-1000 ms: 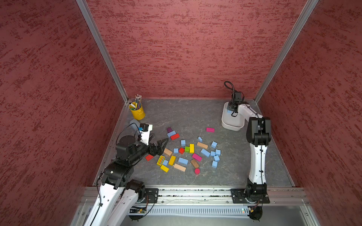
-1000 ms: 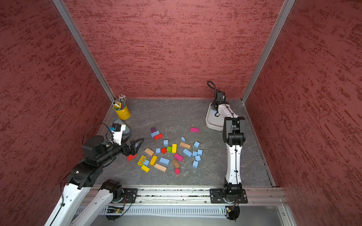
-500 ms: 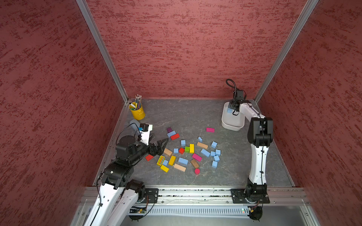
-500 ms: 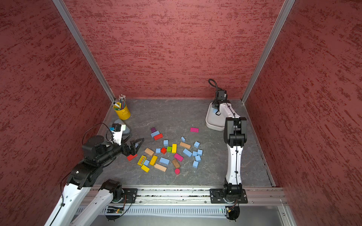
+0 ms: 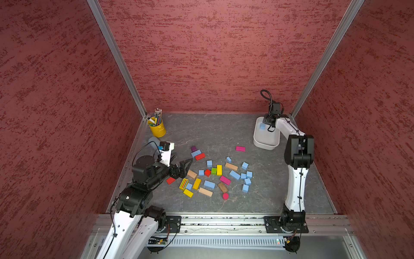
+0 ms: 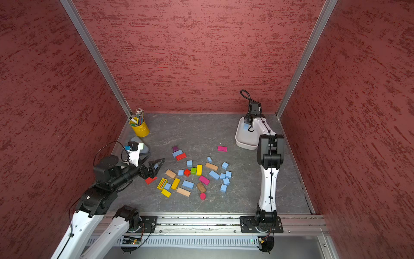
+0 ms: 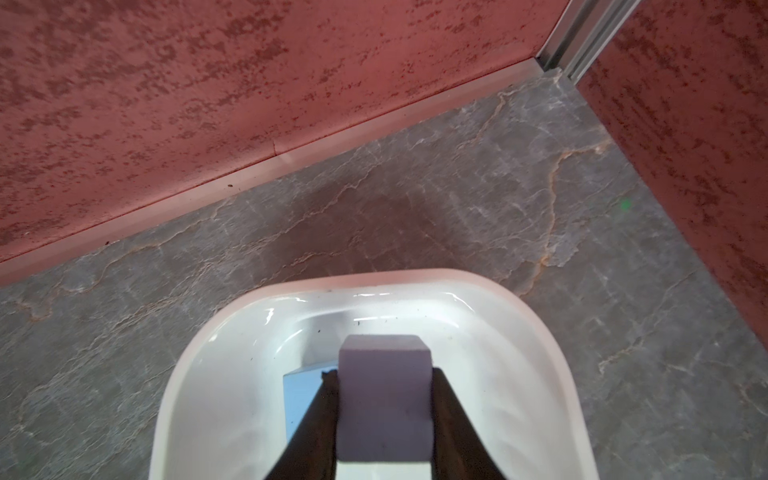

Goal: Pick out the blue building blocks
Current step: Place the building block in the storage box.

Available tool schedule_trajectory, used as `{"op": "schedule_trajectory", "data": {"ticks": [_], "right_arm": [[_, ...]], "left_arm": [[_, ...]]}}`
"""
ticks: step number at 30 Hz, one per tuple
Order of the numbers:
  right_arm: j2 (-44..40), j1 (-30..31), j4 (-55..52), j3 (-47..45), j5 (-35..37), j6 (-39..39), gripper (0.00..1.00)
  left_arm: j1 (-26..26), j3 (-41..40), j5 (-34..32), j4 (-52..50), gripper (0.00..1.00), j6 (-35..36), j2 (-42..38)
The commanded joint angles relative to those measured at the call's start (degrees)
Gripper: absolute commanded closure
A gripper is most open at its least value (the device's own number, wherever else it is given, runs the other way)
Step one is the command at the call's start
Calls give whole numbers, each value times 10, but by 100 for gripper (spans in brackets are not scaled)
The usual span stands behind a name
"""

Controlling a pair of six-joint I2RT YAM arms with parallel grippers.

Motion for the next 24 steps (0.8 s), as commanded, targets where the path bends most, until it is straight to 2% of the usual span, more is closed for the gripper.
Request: {"op": "schedule_trajectory", "data": {"ticks": [1, 16, 24], "right_arm": [[20, -5, -1, -1, -1, 7, 80], [52, -5, 2, 0, -41, 27, 80], [54, -5, 5, -1, -58, 35, 74]], "left_arm": [[4, -5, 6, 15, 0, -5, -4], [4, -5, 8, 16, 0, -5, -3], [5, -5, 8, 16, 0, -5, -3]]}}
